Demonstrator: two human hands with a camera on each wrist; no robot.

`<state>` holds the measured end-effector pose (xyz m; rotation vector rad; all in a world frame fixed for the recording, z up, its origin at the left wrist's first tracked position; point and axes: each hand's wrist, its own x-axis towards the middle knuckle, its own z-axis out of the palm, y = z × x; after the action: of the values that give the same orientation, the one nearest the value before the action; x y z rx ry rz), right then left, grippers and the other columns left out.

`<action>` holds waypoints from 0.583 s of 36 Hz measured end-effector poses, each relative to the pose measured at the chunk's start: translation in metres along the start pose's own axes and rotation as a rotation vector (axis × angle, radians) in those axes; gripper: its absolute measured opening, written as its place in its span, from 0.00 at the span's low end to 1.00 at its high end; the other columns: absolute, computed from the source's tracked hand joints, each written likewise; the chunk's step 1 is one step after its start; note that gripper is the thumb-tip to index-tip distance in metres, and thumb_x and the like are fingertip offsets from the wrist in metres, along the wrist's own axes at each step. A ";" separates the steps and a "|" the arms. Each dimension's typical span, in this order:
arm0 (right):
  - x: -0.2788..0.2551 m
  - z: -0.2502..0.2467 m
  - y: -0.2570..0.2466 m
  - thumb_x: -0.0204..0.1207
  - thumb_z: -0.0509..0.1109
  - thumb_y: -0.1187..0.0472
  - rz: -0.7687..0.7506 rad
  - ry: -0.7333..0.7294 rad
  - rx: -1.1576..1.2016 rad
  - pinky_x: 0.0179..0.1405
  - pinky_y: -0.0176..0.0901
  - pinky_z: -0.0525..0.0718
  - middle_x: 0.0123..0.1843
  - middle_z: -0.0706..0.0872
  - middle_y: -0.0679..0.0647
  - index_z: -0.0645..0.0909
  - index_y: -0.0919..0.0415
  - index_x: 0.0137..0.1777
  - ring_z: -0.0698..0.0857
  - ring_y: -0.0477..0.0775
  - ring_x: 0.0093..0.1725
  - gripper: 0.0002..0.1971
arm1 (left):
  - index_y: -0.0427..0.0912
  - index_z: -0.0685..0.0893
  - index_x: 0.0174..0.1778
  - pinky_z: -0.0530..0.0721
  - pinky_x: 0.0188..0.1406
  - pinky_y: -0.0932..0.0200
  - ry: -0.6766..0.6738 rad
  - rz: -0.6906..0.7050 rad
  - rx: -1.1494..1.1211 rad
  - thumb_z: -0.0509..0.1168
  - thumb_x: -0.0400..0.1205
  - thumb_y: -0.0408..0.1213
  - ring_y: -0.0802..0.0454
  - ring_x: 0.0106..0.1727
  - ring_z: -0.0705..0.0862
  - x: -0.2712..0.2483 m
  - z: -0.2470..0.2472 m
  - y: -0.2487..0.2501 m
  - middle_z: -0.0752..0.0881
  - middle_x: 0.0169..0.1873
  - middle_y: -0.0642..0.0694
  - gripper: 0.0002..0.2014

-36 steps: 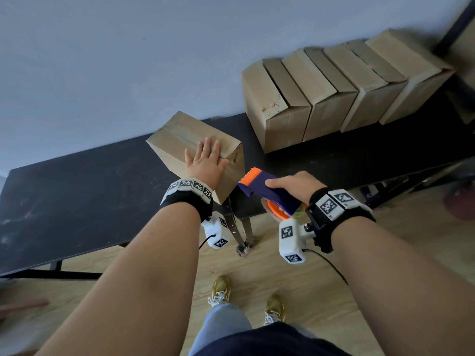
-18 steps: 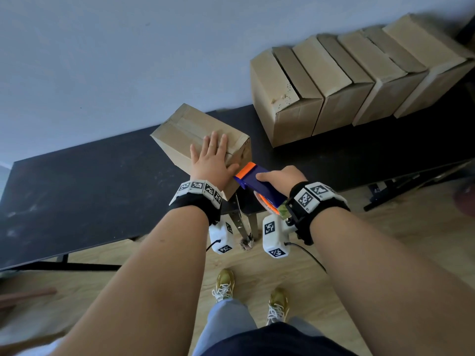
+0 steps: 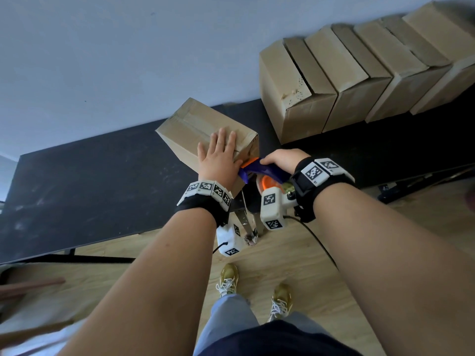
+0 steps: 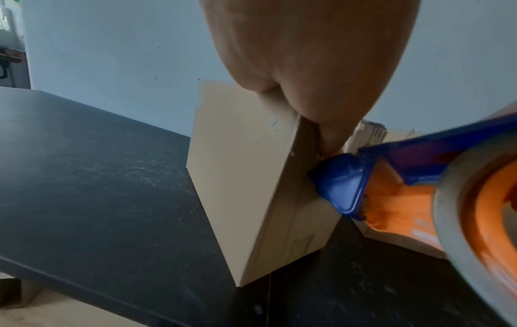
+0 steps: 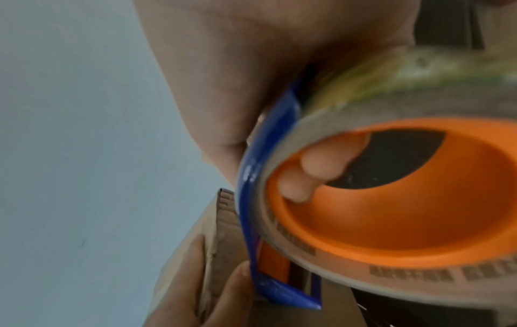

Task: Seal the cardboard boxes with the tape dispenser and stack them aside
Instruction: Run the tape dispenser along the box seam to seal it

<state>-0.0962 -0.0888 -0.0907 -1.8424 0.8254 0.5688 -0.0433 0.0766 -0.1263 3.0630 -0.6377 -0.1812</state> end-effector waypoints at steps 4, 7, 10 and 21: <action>-0.001 -0.003 -0.006 0.76 0.72 0.48 0.008 -0.057 -0.066 0.30 0.41 0.76 0.35 0.87 0.55 0.85 0.59 0.42 0.84 0.52 0.30 0.13 | 0.49 0.45 0.85 0.44 0.81 0.37 0.015 -0.004 0.026 0.53 0.87 0.50 0.46 0.85 0.43 -0.001 0.001 0.001 0.45 0.85 0.46 0.33; -0.002 -0.003 -0.006 0.74 0.73 0.48 0.014 -0.057 -0.079 0.35 0.42 0.78 0.35 0.88 0.55 0.86 0.59 0.41 0.84 0.53 0.31 0.13 | 0.48 0.44 0.85 0.45 0.81 0.35 0.009 -0.004 0.052 0.53 0.87 0.50 0.45 0.85 0.44 -0.001 0.001 0.003 0.45 0.85 0.46 0.33; -0.006 -0.002 -0.008 0.73 0.74 0.49 0.021 -0.036 -0.084 0.32 0.43 0.77 0.34 0.86 0.54 0.85 0.58 0.43 0.84 0.52 0.30 0.12 | 0.48 0.44 0.85 0.46 0.81 0.35 0.004 -0.001 0.064 0.54 0.87 0.50 0.45 0.85 0.44 -0.001 -0.001 0.005 0.45 0.85 0.45 0.34; -0.011 0.004 0.047 0.77 0.71 0.57 0.047 0.063 -0.016 0.38 0.35 0.84 0.64 0.85 0.57 0.82 0.62 0.65 0.86 0.56 0.53 0.18 | 0.48 0.47 0.85 0.45 0.80 0.36 0.016 -0.010 0.035 0.54 0.85 0.51 0.45 0.85 0.45 0.001 0.001 0.004 0.46 0.85 0.46 0.35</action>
<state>-0.1395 -0.0951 -0.1124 -1.8672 0.9103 0.5511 -0.0440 0.0728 -0.1271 3.0982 -0.6313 -0.1468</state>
